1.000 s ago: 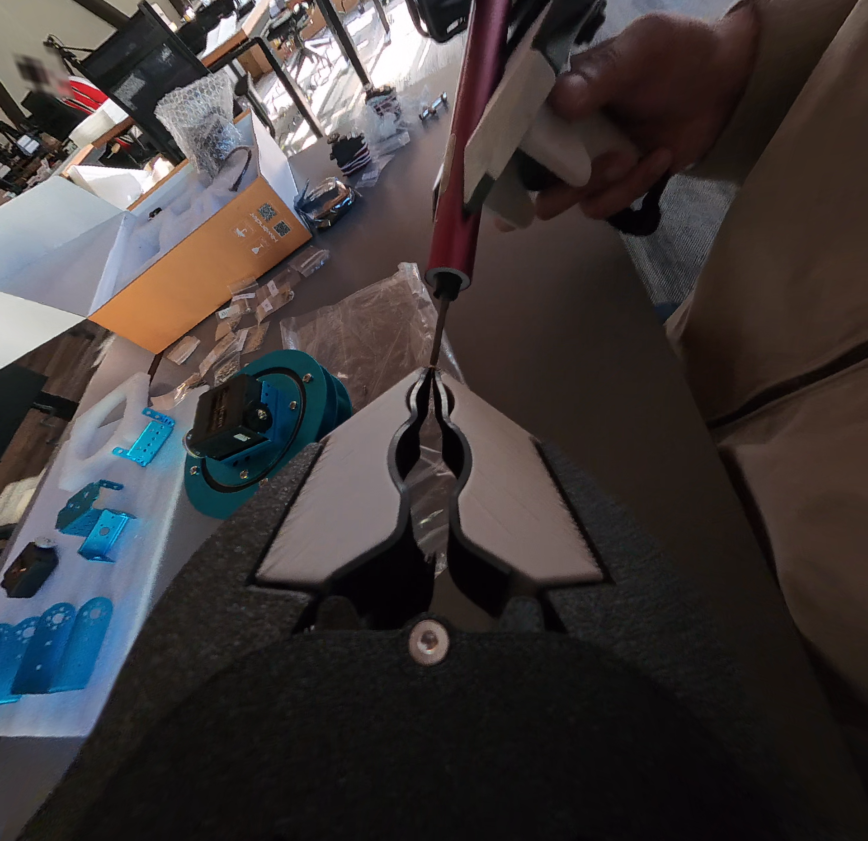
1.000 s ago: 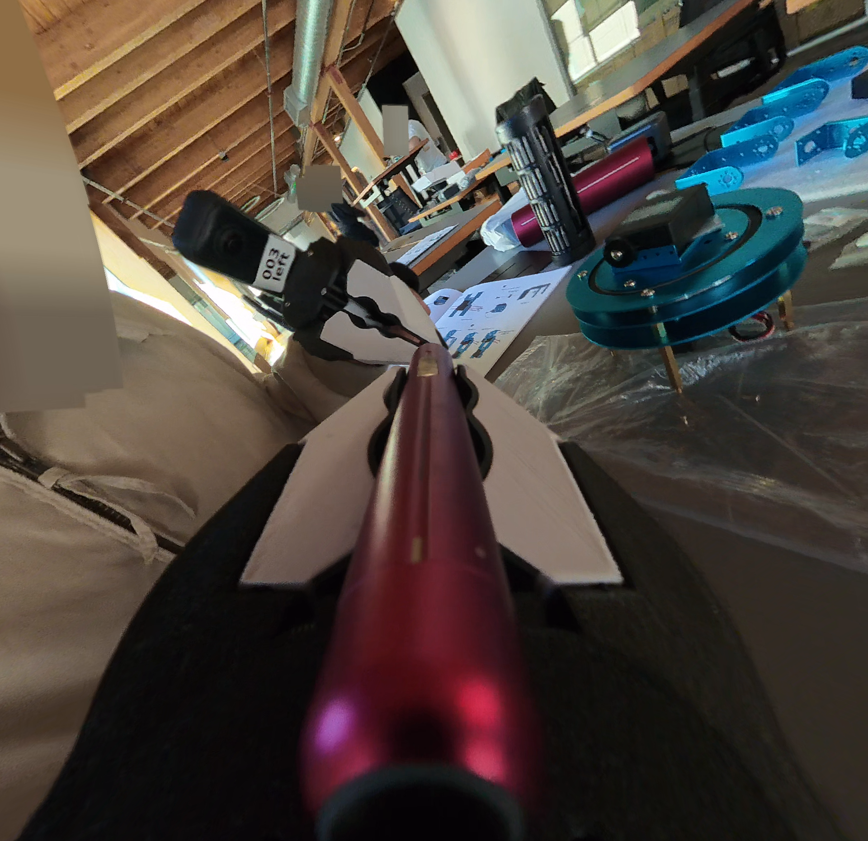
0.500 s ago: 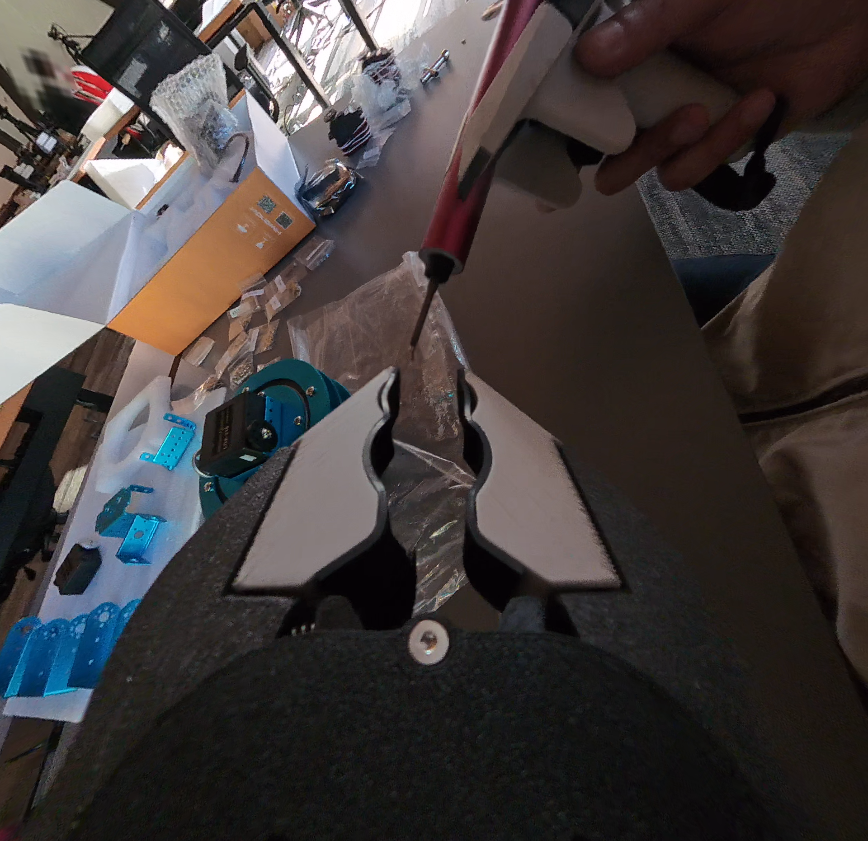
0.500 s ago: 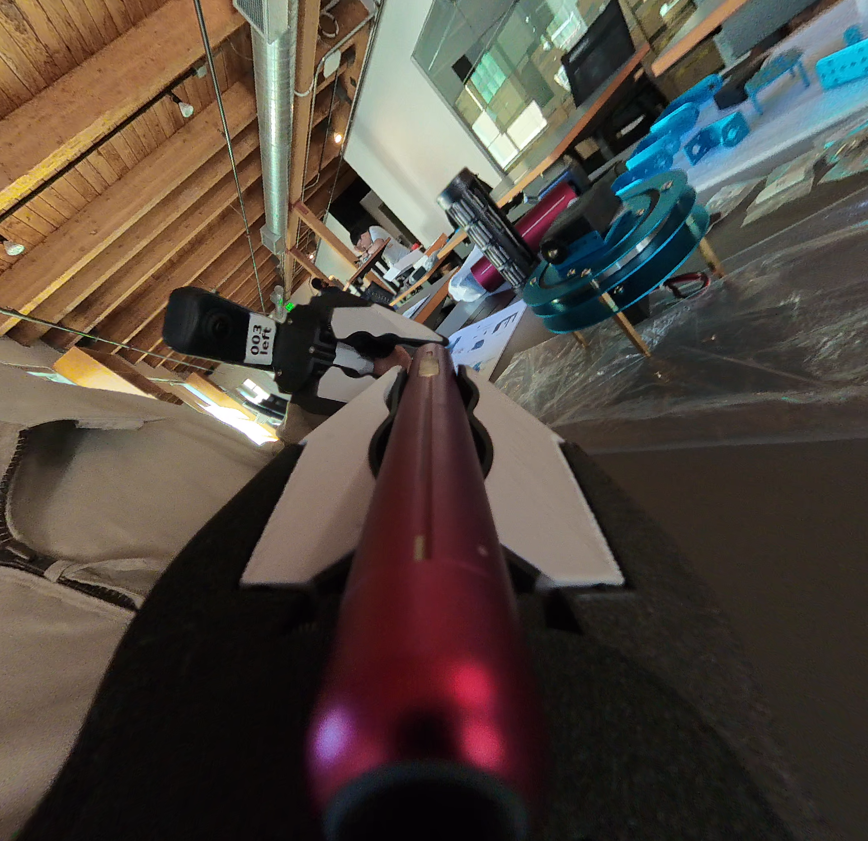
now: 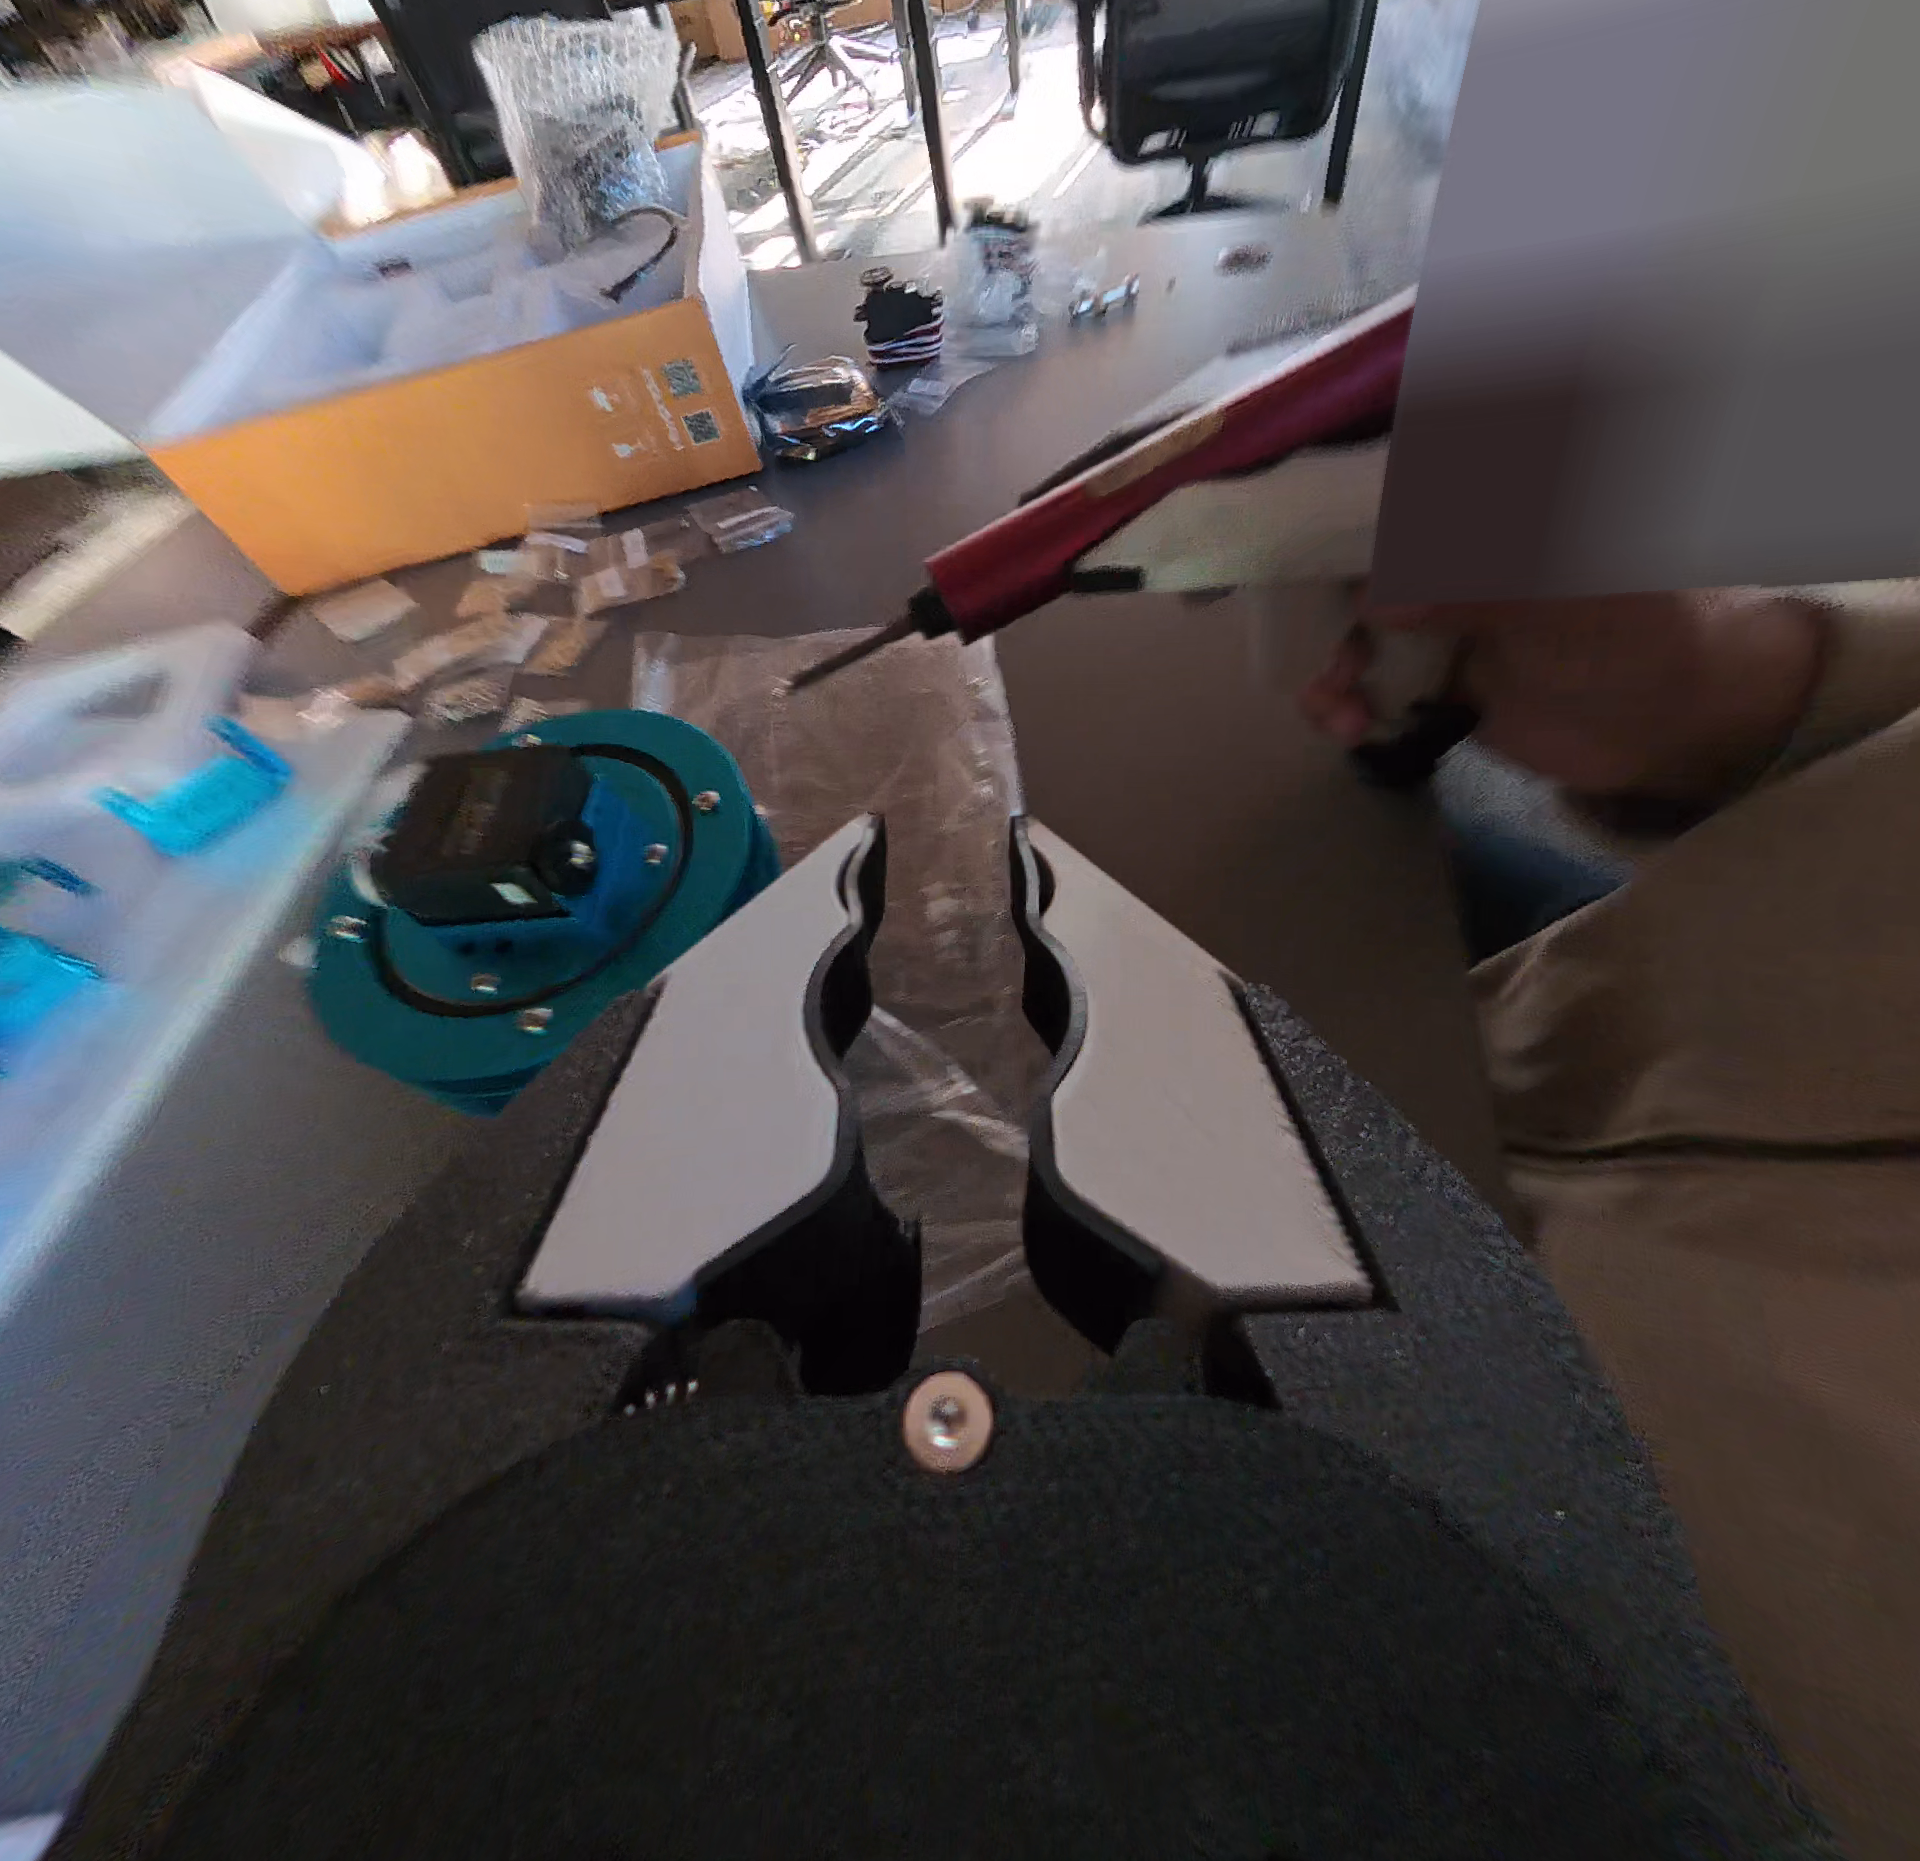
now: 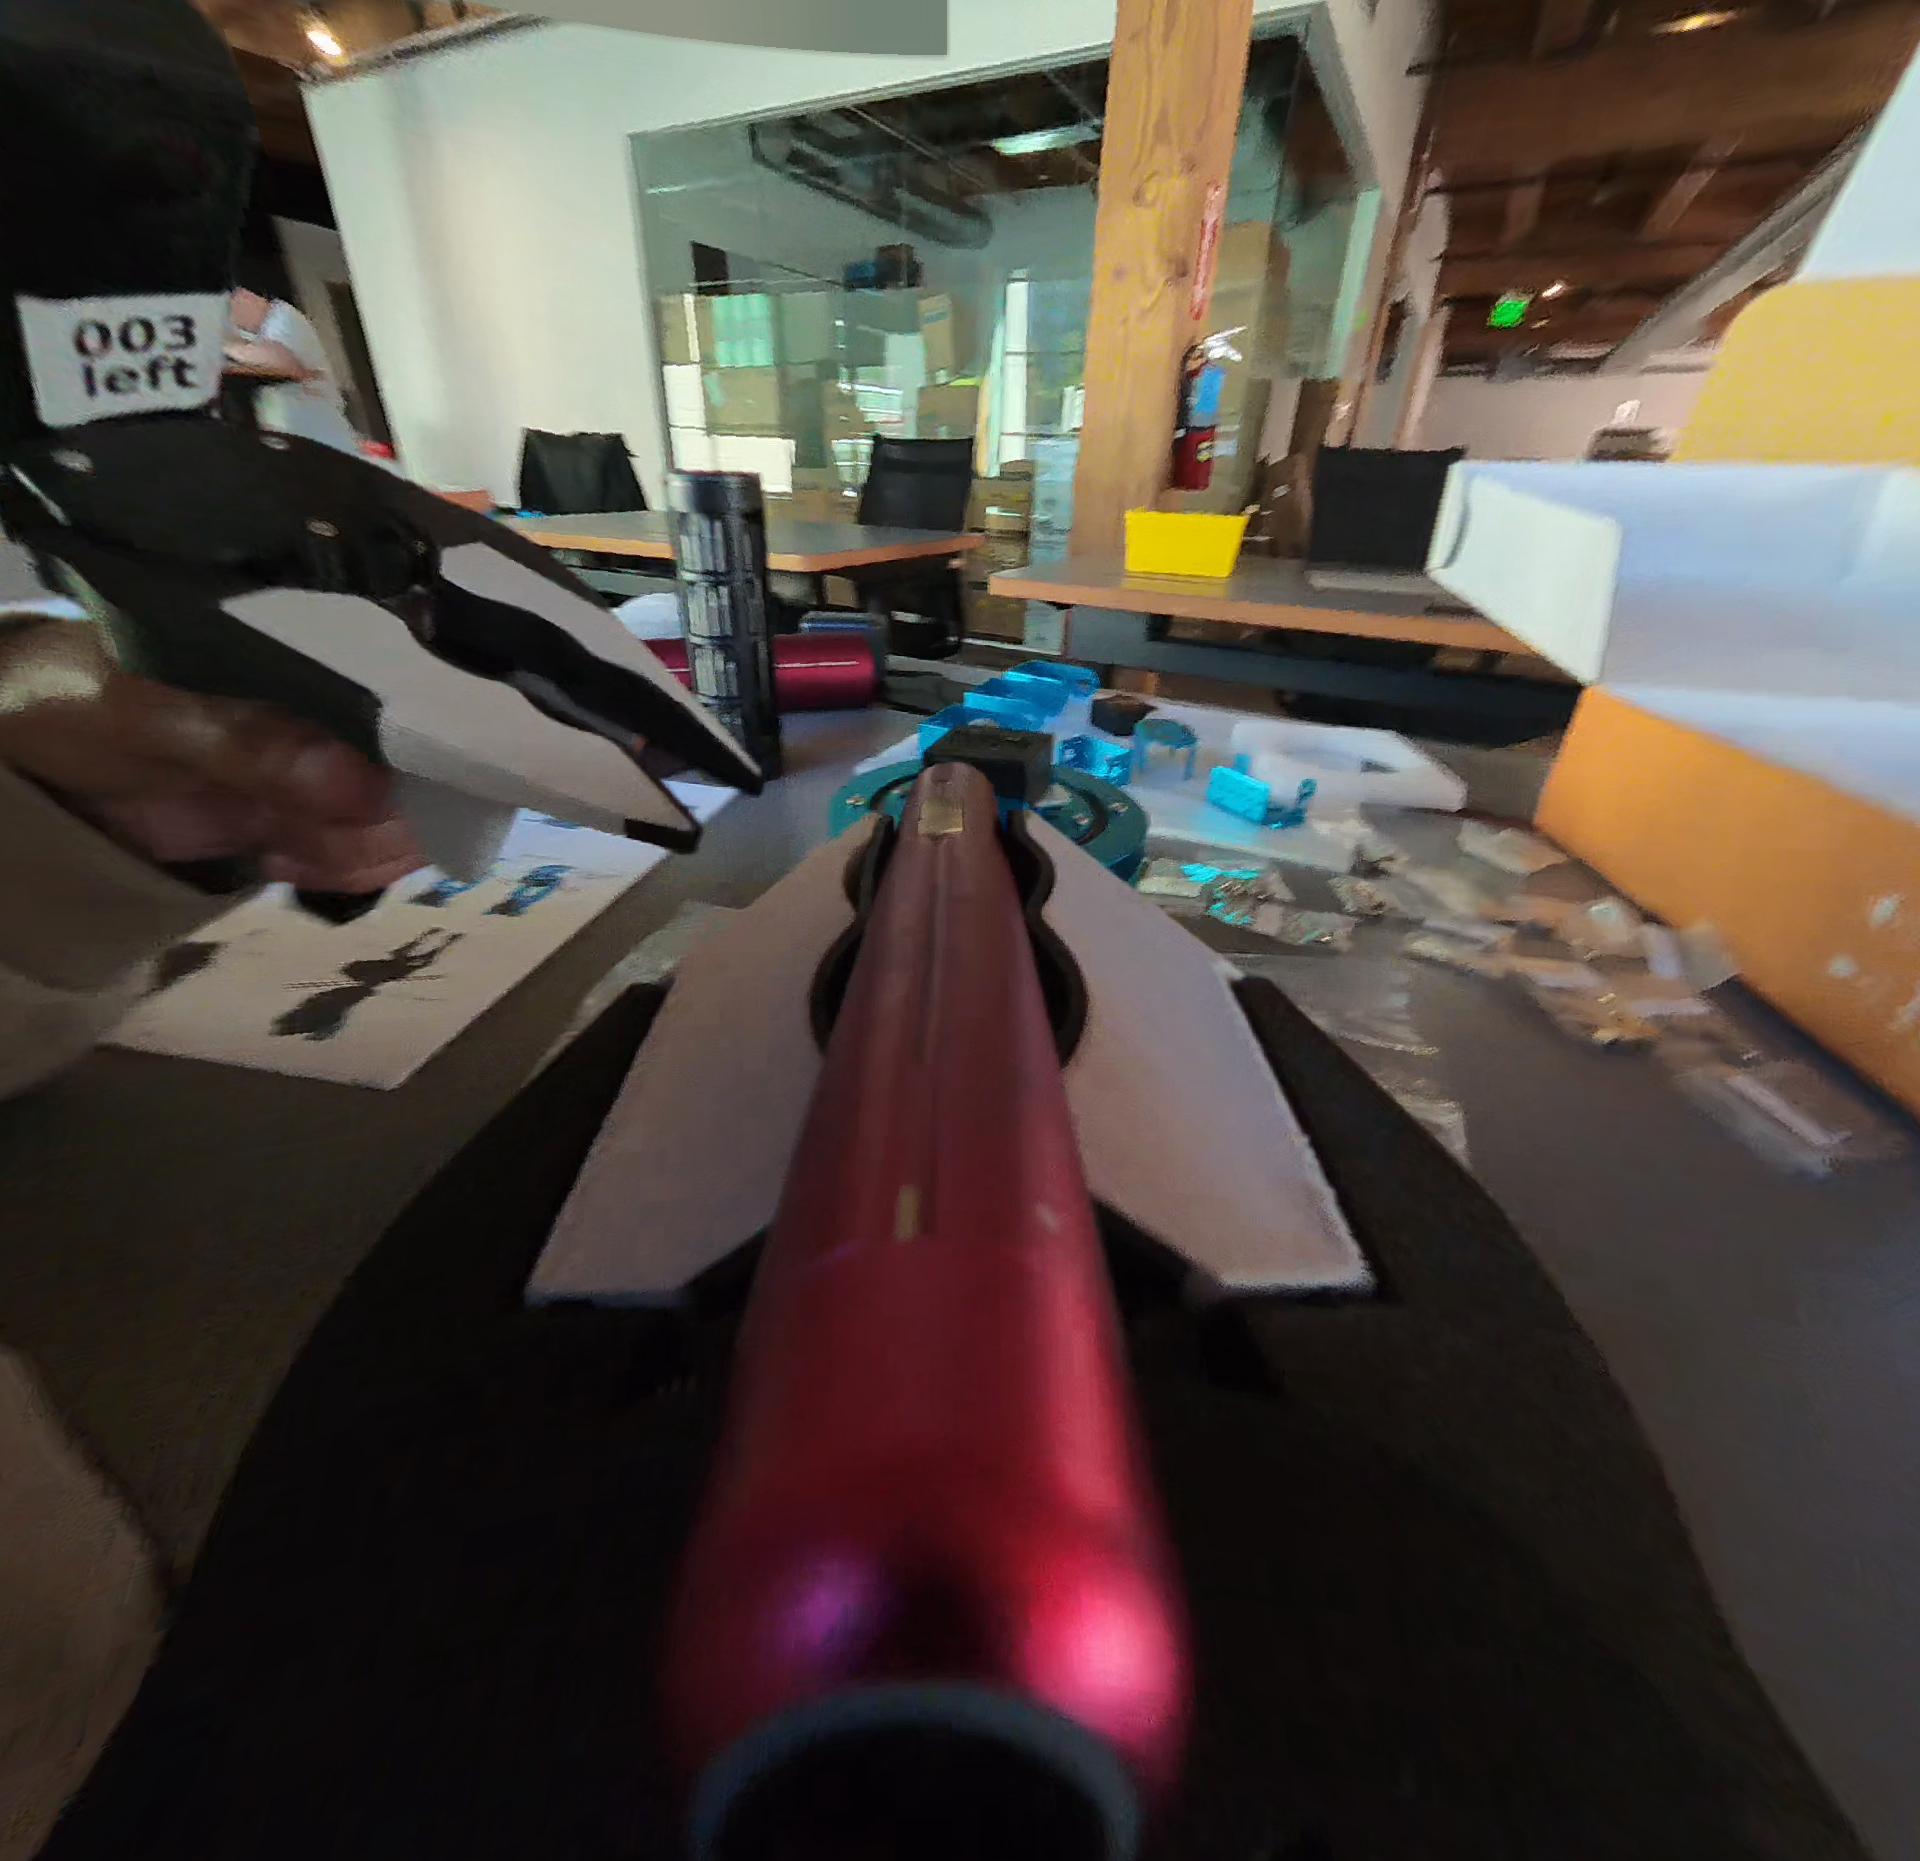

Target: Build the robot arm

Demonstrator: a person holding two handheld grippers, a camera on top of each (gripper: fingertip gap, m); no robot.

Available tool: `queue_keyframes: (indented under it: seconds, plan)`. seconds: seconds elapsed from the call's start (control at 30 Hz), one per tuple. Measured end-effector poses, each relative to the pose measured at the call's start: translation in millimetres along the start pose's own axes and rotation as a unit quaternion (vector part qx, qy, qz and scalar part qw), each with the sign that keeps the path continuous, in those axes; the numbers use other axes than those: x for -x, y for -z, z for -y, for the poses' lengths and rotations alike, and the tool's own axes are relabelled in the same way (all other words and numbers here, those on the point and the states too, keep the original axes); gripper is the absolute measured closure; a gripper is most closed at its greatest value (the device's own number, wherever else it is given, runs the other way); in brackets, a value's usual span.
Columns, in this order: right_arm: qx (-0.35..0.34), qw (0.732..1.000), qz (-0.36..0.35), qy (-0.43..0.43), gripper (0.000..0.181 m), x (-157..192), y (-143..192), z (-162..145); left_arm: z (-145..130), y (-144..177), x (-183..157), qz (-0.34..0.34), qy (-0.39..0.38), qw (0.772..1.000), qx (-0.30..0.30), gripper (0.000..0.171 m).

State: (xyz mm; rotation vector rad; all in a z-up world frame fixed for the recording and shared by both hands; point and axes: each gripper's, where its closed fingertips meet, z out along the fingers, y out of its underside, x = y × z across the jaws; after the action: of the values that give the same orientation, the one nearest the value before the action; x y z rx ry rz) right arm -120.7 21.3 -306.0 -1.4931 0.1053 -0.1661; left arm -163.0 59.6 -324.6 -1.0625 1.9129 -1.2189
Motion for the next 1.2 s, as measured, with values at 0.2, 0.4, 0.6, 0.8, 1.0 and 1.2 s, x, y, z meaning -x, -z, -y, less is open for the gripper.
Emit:
queue_keyframes:
  seconds: [0.2,0.4,0.6,0.8,1.0,1.2]
  plan:
    - [0.036,0.992,-0.015,0.119,0.162,-4.3,-33.3,-11.5,-7.9,-12.9,14.3,-0.014,0.107,0.994,-0.005,0.148]
    - [0.043,0.961,-0.020,0.274,0.162,-4.9,-45.3,-26.0,3.2,-1.2,77.6,0.106,0.085,0.991,0.004,0.133]
    - [0.047,0.945,-0.026,0.323,0.162,-0.5,-46.2,-29.9,6.1,-6.4,119.6,0.116,0.092,0.989,0.015,0.125]
    - [0.057,0.943,-0.027,0.327,0.162,-3.1,-48.1,-34.6,2.4,-19.1,123.4,0.073,0.123,0.990,-0.001,0.125]
    - [0.055,0.939,-0.028,0.338,0.162,-1.3,-48.8,-34.3,-7.6,-31.9,124.2,0.063,0.116,0.991,0.014,0.124]
    - [0.055,0.936,-0.029,0.346,0.162,-0.2,-50.4,-34.8,-12.4,-33.5,125.9,0.059,0.122,0.991,0.015,0.124]
